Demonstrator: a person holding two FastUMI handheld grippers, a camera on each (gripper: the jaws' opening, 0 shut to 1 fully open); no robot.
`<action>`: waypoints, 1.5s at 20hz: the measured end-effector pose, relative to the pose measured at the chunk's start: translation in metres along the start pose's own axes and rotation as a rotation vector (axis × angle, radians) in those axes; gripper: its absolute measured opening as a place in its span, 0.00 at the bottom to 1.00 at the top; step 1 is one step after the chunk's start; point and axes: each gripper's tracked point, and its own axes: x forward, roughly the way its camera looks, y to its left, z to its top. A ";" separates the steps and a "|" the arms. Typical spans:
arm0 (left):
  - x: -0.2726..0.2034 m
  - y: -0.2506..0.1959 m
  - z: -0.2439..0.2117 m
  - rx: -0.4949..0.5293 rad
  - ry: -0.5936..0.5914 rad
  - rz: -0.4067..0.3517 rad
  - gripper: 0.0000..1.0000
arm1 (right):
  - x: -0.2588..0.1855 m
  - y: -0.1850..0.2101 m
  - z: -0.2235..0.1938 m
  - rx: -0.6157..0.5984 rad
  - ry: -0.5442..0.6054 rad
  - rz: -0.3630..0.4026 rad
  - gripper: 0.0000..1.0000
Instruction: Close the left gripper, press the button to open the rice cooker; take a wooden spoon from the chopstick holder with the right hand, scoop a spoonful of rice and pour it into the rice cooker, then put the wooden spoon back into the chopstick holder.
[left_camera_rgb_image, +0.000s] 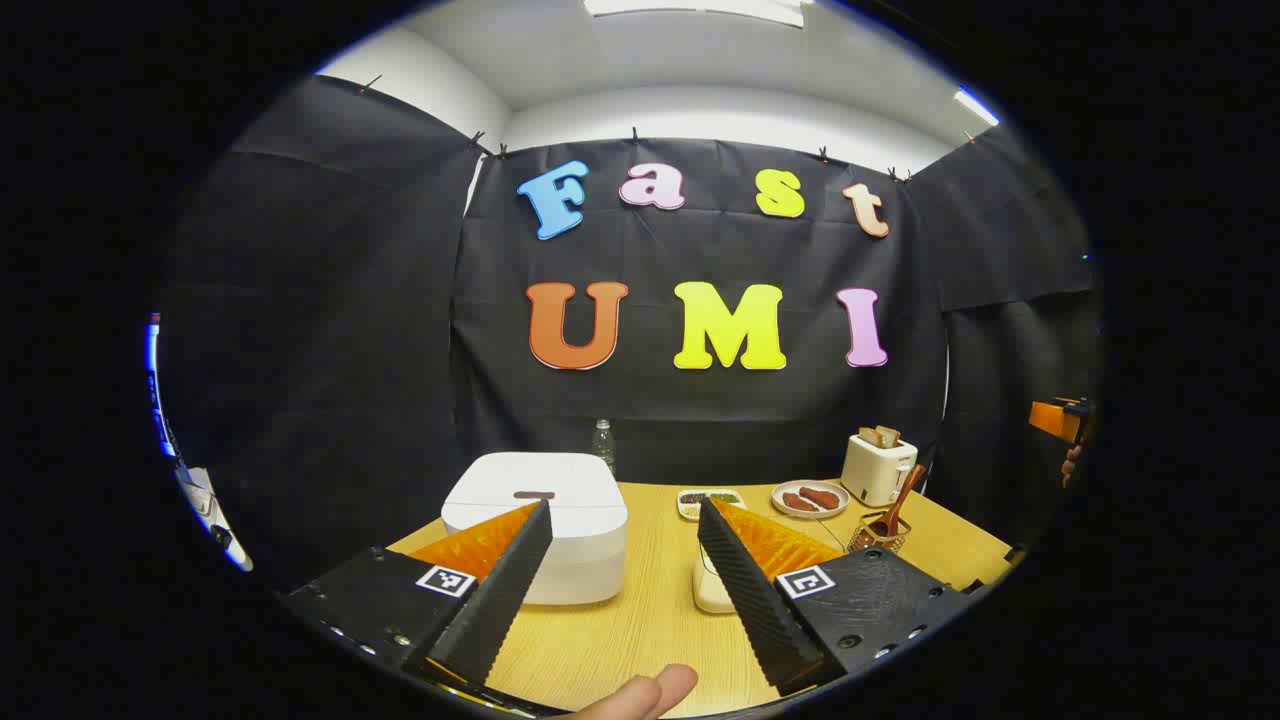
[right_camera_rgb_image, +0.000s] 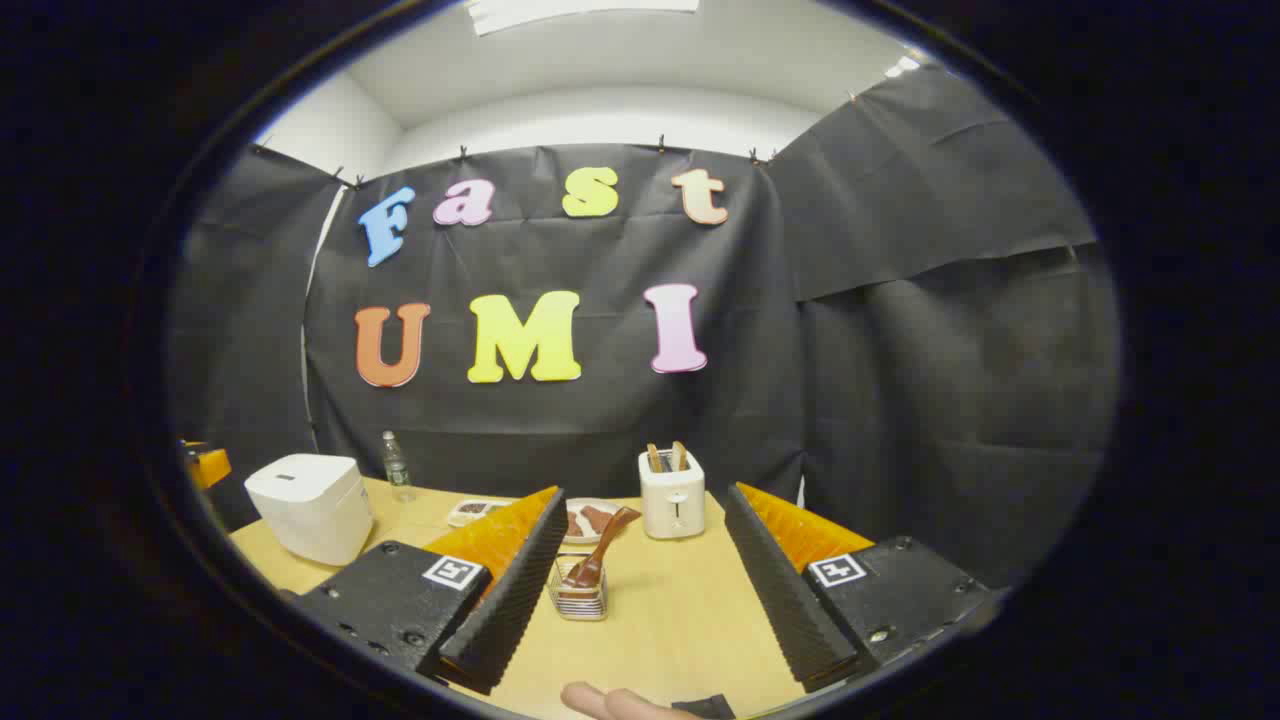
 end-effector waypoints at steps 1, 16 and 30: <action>0.000 -0.002 0.000 0.000 0.000 -0.008 0.94 | 0.001 -0.003 -0.001 -0.008 0.000 -0.010 1.00; 0.001 -0.006 0.018 -0.015 -0.020 -0.028 0.94 | -0.008 -0.001 0.004 -0.033 -0.021 0.000 1.00; 0.036 0.019 0.010 -0.020 0.097 -0.042 0.40 | -0.035 0.022 0.043 -0.049 -0.133 0.063 1.00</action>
